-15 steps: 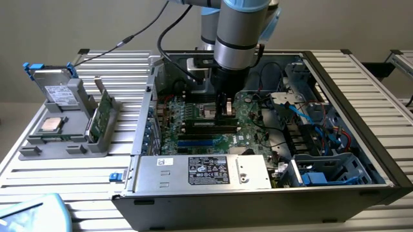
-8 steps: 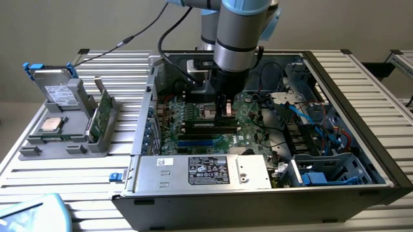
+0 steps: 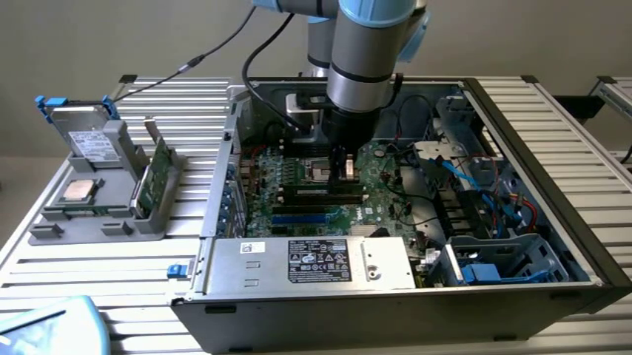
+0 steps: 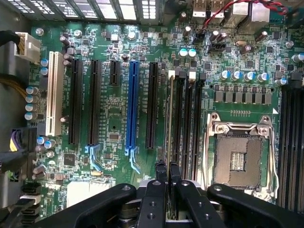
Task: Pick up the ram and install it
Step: 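Pick up the ram and move it above insertion slot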
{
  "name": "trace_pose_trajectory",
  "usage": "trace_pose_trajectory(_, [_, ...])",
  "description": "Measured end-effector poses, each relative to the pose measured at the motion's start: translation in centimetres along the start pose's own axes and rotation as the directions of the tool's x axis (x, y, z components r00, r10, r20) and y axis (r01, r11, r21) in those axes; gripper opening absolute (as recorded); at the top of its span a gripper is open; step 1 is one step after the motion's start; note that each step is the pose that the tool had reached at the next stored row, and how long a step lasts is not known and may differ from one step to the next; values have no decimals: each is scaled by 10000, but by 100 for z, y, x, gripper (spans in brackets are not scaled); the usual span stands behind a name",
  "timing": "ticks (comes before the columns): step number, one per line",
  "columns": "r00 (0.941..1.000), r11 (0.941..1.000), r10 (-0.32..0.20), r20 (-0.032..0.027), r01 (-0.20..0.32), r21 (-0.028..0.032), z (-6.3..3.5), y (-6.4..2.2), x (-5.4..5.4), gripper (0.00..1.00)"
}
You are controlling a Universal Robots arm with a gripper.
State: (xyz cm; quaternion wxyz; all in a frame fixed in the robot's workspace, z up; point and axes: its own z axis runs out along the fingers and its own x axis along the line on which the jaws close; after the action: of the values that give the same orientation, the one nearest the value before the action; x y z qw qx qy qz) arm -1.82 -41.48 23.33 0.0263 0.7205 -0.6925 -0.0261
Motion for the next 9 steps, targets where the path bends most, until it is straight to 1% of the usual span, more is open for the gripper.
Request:
trace_pose_trajectory(1, [10000,10000,-1,15,1,0,3,0,0,13])
trace_pose_trajectory(5, [10000,10000,-1,20,1,-13,9,-1,0,13])
trace_pose_trajectory(9, [10000,10000,-2,27,2,-15,48,-4,0,13])
